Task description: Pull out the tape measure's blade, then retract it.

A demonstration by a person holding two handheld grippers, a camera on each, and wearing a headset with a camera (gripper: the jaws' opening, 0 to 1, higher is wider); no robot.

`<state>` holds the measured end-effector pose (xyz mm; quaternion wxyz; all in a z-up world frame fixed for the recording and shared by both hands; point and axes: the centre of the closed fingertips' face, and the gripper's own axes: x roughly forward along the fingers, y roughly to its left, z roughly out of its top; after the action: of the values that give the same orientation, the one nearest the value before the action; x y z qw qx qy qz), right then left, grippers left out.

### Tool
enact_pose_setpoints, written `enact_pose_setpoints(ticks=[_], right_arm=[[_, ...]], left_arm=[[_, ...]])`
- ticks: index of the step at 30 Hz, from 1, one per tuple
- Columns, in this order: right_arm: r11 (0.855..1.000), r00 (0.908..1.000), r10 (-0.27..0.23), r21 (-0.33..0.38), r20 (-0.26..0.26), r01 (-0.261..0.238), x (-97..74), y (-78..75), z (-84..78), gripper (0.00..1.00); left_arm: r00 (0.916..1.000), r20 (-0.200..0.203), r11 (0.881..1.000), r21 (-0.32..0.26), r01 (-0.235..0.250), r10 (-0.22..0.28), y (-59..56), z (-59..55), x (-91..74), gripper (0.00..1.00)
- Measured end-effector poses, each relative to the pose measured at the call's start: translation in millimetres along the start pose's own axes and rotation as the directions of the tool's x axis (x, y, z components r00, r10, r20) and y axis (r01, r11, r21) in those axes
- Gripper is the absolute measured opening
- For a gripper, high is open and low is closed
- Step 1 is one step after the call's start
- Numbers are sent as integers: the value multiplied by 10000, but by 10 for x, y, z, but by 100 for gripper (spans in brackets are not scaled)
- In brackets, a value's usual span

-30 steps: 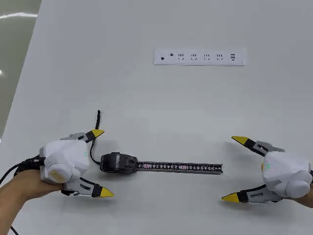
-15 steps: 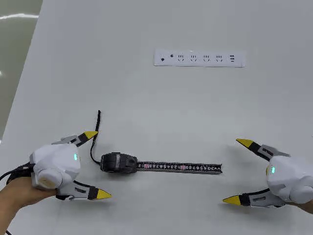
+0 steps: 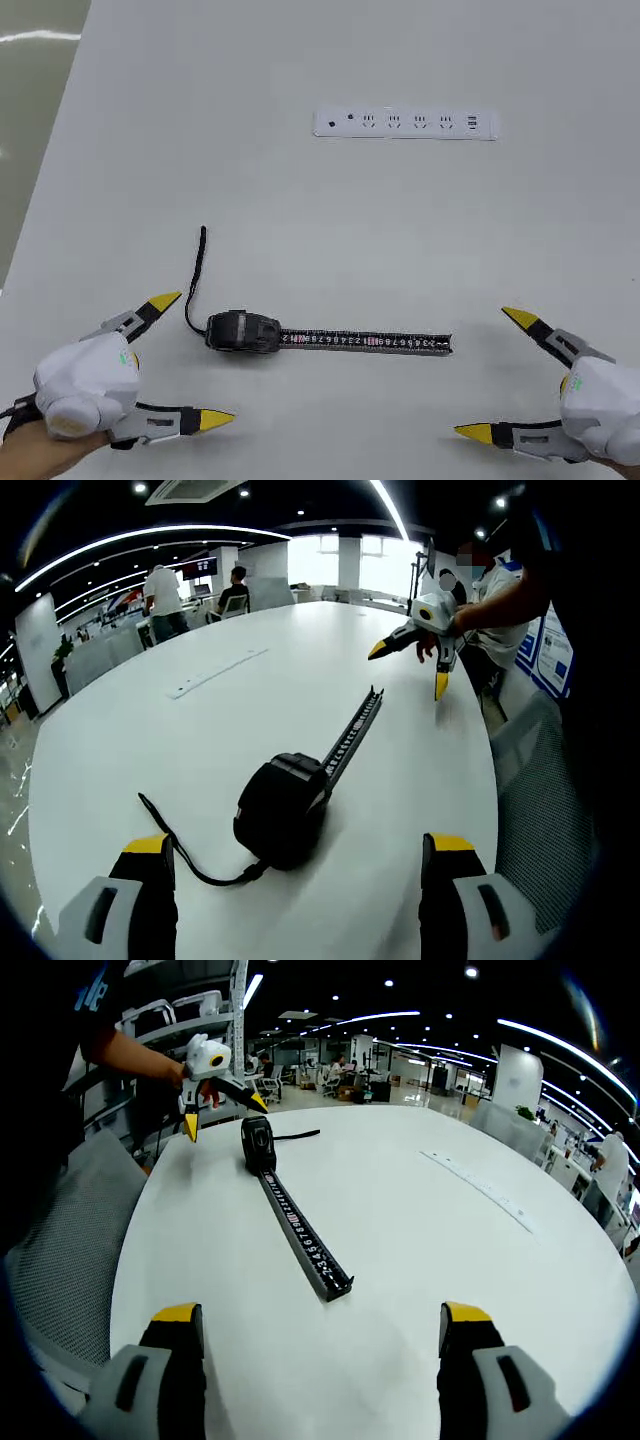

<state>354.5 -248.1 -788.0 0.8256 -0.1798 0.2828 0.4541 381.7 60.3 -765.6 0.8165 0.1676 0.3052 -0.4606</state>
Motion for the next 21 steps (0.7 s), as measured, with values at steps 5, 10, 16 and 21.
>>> enact_pose_setpoints(ticks=[5,10,16,21], right_arm=[[9964,9975,-665,544,243,651,-42,49,21,100],[9908,9937,-1071,864,324,1040,-72,174,56,100],[9776,9835,-1709,1346,595,1618,-114,331,129,100],[9636,9729,-2226,1658,621,2098,-115,443,167,100]], left_arm=[[9963,478,9953,-686,-687,720,-65,2,-68,100],[9846,654,9788,-1371,-1521,1622,-148,-29,-129,100],[9696,1049,9610,-1932,-1980,2209,-366,12,-190,100],[9498,1339,9372,-2493,-2439,2828,-431,43,-206,100]])
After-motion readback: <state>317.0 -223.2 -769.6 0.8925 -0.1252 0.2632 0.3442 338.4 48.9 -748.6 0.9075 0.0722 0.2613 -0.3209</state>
